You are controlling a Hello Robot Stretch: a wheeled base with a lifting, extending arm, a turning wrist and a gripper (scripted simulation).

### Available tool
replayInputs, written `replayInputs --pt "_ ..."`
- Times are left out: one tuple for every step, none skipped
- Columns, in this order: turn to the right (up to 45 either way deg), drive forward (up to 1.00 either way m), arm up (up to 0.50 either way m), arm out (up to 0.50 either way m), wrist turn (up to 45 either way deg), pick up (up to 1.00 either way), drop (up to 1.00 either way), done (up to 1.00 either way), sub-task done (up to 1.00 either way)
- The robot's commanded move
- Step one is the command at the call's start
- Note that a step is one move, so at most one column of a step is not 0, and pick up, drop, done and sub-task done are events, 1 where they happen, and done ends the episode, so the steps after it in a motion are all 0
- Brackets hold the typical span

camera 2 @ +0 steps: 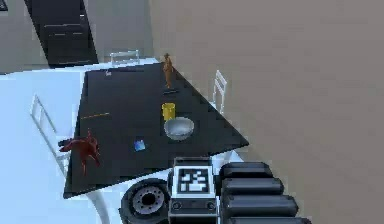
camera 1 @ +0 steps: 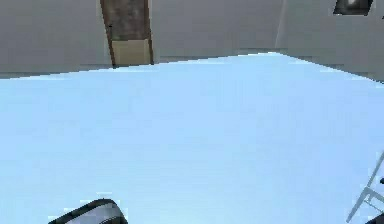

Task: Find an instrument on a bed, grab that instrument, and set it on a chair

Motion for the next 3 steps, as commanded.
replayInputs --pt "45.0 0.0 0.0 0.0 0.0 0.0 0.0 0.0 0.0" --pt "45.0 0.0 0.0 0.0 0.0 0.0 0.0 0.0 0.0" --pt "12.0 0.0 0.0 0.0 0.0 0.0 0.0 0.0 0.0"
